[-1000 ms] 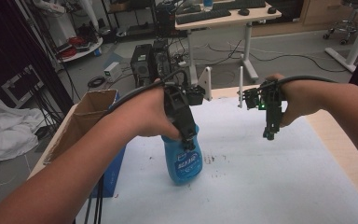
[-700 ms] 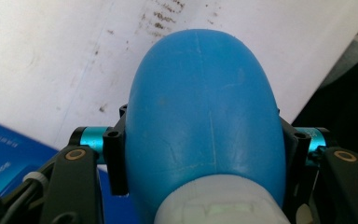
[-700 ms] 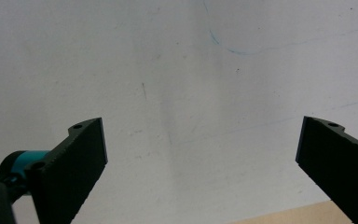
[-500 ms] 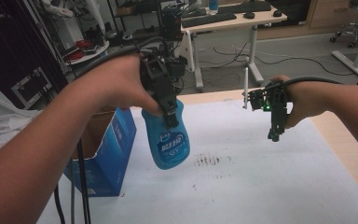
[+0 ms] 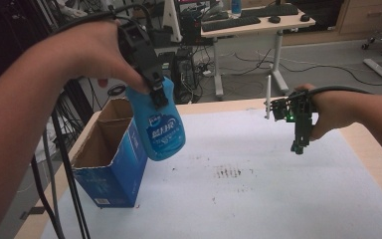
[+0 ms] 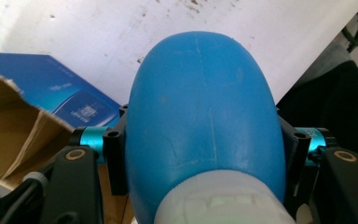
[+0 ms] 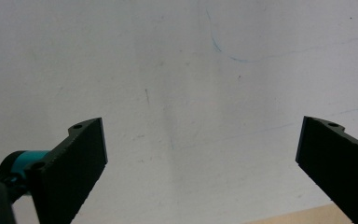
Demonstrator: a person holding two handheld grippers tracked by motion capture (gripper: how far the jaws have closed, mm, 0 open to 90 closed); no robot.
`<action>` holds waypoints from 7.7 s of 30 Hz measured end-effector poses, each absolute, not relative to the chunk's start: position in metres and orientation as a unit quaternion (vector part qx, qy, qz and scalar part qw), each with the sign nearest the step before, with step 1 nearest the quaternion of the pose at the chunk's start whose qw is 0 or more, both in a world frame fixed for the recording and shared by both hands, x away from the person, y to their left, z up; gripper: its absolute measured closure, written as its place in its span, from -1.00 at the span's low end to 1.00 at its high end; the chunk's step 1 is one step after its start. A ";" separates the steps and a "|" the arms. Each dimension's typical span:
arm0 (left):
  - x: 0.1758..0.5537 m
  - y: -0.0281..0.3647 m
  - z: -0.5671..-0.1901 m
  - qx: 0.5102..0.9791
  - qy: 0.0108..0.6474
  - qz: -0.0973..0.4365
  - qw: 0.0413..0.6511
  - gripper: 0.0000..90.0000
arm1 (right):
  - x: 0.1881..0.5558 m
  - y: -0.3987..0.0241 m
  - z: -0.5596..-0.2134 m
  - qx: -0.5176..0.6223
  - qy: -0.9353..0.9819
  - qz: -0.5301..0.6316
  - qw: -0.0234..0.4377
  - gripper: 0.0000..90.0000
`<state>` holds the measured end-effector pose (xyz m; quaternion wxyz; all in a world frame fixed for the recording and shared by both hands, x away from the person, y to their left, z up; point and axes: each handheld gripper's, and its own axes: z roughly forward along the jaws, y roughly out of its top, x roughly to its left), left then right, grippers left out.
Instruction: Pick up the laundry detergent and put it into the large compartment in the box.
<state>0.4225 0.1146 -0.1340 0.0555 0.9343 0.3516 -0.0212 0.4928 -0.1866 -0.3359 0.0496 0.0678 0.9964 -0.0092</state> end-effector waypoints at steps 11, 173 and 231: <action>0.425 0.160 -0.106 0.918 0.392 -0.013 0.064 -0.16 | 0.494 -0.185 -0.337 0.063 0.997 -0.009 0.048 -0.98; 0.430 0.230 -0.203 0.965 0.263 0.006 0.001 -0.79 | 0.488 -0.175 -0.327 0.062 0.996 0.000 0.059 -0.98; 0.432 0.090 -0.257 0.995 0.097 -0.027 -0.002 -0.93 | 0.485 -0.173 -0.317 0.063 0.996 0.017 0.064 -0.98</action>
